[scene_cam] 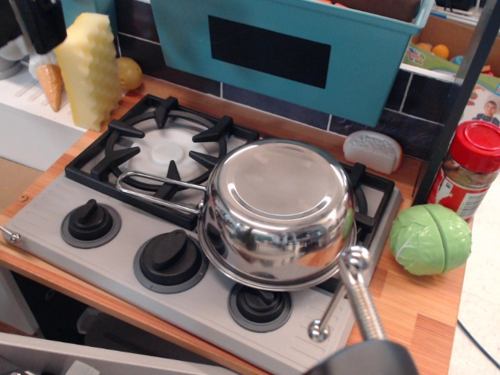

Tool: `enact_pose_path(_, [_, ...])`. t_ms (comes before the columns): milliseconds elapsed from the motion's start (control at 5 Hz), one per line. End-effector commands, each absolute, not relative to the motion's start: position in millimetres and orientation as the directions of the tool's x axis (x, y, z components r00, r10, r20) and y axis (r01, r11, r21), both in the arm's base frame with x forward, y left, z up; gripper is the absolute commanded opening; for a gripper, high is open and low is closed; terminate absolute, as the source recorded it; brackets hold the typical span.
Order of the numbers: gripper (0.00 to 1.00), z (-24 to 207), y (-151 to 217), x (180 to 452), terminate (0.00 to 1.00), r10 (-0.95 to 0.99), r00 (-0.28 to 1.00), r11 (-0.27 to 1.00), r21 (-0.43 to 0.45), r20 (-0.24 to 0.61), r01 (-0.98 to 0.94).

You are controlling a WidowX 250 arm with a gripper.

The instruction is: Wipe pot with sponge

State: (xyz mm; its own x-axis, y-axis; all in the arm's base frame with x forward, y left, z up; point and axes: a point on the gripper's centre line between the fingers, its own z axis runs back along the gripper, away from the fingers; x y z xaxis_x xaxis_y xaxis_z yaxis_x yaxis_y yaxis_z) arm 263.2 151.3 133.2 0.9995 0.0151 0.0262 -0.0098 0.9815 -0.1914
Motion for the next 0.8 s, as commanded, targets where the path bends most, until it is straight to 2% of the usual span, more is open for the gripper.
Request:
enact_pose_path(0, [1.0, 148, 172, 312, 0.0, 0.121, 0.983, 0.979, -0.179, 0.141, -0.095])
enact_pose_path(200, [1.0, 147, 181, 329, 0.0, 0.123, 0.982, 0.978, -0.183, 0.145, -0.095])
enact_pose_path(600, [1.0, 134, 178, 333, 0.0, 0.07, 0.991, 0.981, -0.186, 0.11, -0.048])
